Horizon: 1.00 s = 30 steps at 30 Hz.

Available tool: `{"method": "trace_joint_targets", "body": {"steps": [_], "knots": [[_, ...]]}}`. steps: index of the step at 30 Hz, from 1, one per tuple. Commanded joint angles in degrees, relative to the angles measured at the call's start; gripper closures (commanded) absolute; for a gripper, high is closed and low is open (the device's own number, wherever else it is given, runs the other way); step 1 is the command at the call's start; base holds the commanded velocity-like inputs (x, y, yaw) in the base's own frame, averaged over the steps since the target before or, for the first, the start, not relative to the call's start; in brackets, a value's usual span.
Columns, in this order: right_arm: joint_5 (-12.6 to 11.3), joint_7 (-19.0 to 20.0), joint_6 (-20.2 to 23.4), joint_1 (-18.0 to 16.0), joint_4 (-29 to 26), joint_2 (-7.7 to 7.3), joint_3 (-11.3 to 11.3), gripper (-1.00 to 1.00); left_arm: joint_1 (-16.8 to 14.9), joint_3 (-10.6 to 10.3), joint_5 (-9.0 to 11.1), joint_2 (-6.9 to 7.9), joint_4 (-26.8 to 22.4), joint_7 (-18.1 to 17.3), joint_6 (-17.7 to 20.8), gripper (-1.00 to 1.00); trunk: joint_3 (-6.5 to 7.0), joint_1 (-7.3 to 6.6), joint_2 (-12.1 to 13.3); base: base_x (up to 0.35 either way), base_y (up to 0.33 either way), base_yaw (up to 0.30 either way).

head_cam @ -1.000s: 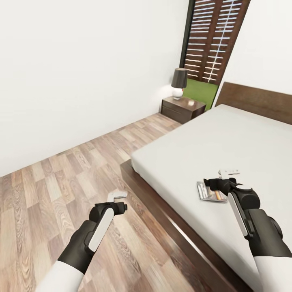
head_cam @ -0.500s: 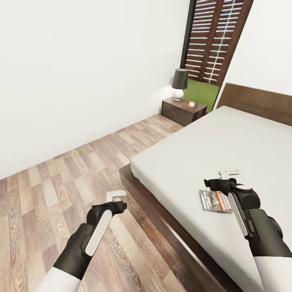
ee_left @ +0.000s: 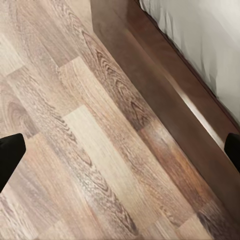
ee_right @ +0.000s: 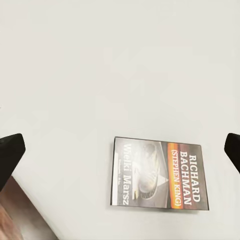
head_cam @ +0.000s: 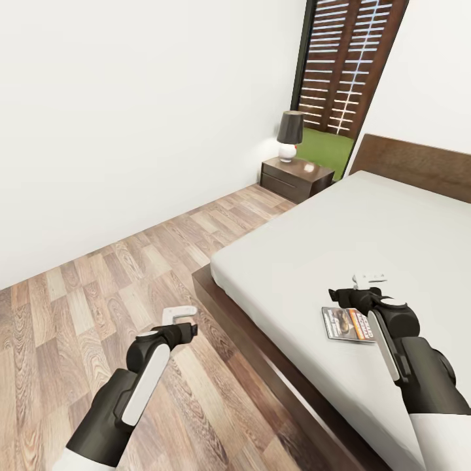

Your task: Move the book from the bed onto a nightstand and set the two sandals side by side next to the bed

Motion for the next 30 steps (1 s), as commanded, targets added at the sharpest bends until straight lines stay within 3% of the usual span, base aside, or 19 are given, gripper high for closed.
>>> {"method": "trace_joint_targets", "body": {"steps": [1, 6, 9, 12, 13, 15, 16, 21, 27, 30], "knots": [[0.0, 0.2, 0.3, 0.0, -0.1, -0.01, 0.0, -1.0, 0.0, 0.0, 0.6, 0.02, -0.1, 0.6, 0.1, -1.0, -0.05, 0.0, 0.0, 0.0, 0.0, 0.0], [0.0, 0.3, 0.4, 0.0, 0.6, -0.06, -0.1, -1.0, 0.7, 0.0, 0.6, 0.12, -1.5, 0.6, 0.2, -1.0, -0.05, 0.0, 0.0, 0.0, 0.0, 0.0], [0.0, 0.2, 0.4, 0.0, 5.3, -0.09, -0.4, -1.0, 1.3, 0.1, 0.6, 0.59, -2.6, 0.5, 0.2, -1.0, -0.05, 0.0, 0.0, 0.0, 0.0, 0.0], [0.2, 0.6, 0.0, -0.2, 13.6, -0.67, -4.3, -1.0, 1.5, 0.0, 0.7, 1.3, -3.0, 0.5, 0.2, -1.0, -0.05, 0.0, 0.0, 0.0, 0.0, 0.0], [0.4, 0.8, -0.3, -0.3, 17.2, -1.13, -6.1, -1.0, 1.6, 0.0, 0.7, 1.52, -3.1, 0.4, 0.2, -1.0, -0.05, 0.0, 0.0, 0.0, 0.0, 0.0], [0.5, 0.9, -0.8, -0.4, 20.5, -1.84, -7.2, -1.0, 1.6, 0.0, 0.7, 1.66, -3.1, 0.4, 0.2, -1.0, -0.05, 0.0, 0.0, 0.0, 0.0, 0.0], [0.5, 1.0, -1.5, -0.5, 23.7, -2.88, -8.0, -1.0, 1.6, 0.0, 0.7, 1.75, -3.2, 0.4, 0.2, -1.0, -0.05, 0.0, 0.0, 0.0, 0.0, 0.0], [0.5, 1.1, -5.4, -2.3, 32.9, -6.6, -9.0, -1.0, 1.6, 0.0, 0.7, 1.87, -3.2, 0.4, 0.2, -1.0, -0.05, 0.0, 0.0, 0.0, 0.0, 0.0], [0.3, 1.8, -10.7, -4.2, 38.5, -8.29, -9.3, -1.0, 1.6, -0.2, 0.8, 1.88, -3.2, 0.3, 0.2, -1.0, -0.05, 0.0, 0.0, 0.0, 0.0, 0.0], [0.3, 6.8, -12.3, -4.6, 38.2, -9.08, -9.6, -1.0, 1.6, -1.7, 0.8, 1.37, -3.2, 0.4, 0.7, -1.0, -0.05, 0.0, 0.0, 0.0, 0.0, 0.0]]}}
